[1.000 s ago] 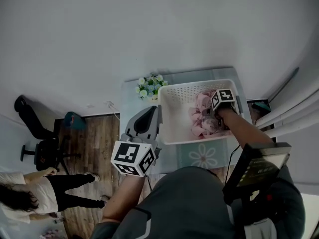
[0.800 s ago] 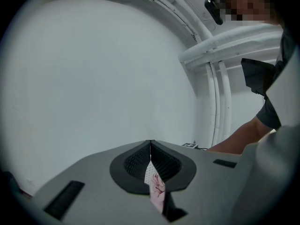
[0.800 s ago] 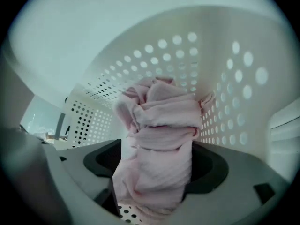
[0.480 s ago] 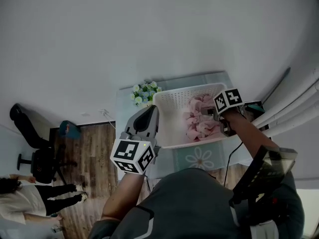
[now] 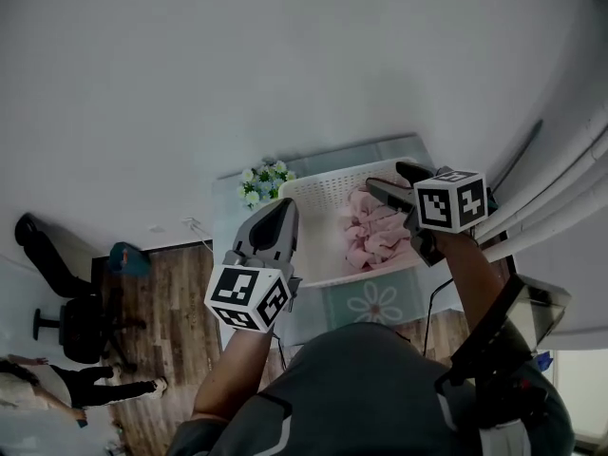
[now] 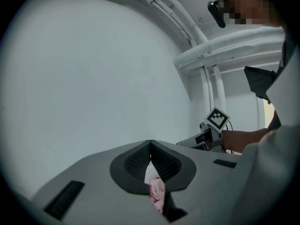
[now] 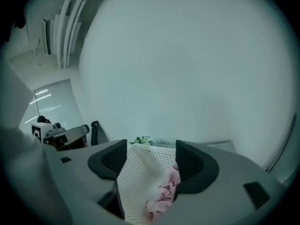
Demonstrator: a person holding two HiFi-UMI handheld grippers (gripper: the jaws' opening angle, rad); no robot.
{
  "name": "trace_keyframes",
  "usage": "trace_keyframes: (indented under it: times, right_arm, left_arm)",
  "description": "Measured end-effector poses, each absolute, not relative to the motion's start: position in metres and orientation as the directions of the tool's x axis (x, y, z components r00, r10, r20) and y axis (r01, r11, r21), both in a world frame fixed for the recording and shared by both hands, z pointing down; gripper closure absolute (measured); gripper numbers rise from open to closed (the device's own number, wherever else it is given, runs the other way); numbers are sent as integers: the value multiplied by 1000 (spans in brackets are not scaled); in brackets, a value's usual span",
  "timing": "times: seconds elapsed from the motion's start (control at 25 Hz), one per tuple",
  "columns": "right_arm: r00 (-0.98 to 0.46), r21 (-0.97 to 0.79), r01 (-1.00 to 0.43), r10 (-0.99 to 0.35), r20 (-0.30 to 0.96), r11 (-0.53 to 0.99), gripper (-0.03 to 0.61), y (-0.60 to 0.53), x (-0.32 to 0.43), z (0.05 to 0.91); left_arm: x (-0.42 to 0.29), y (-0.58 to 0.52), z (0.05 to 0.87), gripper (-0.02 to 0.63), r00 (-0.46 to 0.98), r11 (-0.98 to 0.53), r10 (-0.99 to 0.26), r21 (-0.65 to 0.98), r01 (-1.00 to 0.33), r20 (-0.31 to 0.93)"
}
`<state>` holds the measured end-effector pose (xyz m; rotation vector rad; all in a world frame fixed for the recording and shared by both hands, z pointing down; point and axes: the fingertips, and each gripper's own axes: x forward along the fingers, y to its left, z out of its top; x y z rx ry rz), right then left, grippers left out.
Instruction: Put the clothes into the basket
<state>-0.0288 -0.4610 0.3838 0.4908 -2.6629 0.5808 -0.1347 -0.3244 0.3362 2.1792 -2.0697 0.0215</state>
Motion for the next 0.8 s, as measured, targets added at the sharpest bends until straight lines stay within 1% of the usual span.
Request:
trace_keyframes:
  times: [0.12,0.32,0.56,0.8]
  right_arm:
    - [-886,-287,-398,-284,368,871,356,-447,-33,366]
    - [-896,-299,-416,-329,299,859,468,-440,-29,354]
    - [-896,-276,-428,-363,256,861,532,-436,-25,344]
    - [-899,-234,-429,-385,210,873,551,-431,-26,331]
  left_arm:
    - [-135,-324,334,603,50,-41,-994,86,-995,101]
    - [-130,-327,331,603,50,-41,-995,99,-994,90]
    - [-129,-328,329,603,57,-48,-994,97,-994,89]
    - [-131,-326,331,603,48,-38,-995,103,-994,92]
